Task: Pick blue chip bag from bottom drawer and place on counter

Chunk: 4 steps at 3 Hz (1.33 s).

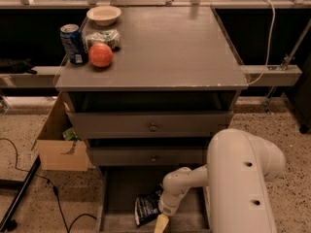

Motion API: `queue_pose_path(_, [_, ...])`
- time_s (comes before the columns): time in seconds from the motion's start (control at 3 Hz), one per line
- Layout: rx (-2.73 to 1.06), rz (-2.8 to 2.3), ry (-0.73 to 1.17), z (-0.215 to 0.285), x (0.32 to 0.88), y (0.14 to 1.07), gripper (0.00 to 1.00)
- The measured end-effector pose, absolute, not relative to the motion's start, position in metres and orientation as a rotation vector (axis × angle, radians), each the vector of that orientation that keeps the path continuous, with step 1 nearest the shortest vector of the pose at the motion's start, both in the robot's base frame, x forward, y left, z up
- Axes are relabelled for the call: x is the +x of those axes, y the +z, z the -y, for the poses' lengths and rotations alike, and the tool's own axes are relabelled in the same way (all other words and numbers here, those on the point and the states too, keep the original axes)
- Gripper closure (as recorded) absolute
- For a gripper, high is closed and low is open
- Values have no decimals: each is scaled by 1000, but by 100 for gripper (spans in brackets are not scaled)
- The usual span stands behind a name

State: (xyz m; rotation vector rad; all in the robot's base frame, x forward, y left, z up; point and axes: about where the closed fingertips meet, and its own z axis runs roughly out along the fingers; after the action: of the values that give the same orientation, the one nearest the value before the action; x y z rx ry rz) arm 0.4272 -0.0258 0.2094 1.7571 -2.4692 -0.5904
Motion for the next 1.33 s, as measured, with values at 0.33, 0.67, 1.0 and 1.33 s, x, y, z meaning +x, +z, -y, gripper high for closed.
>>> queue_pose_path(0.33, [1741,2428,-546,17,412,202,0])
queue_pose_path(0.67, [1723,2345,-498,-3,428,187,0])
queue_pose_path(1.0, [1723,2345,-498,-3,428,187,0])
queue_pose_path(1.33, [1710,2360,-472,-1,435,189,0])
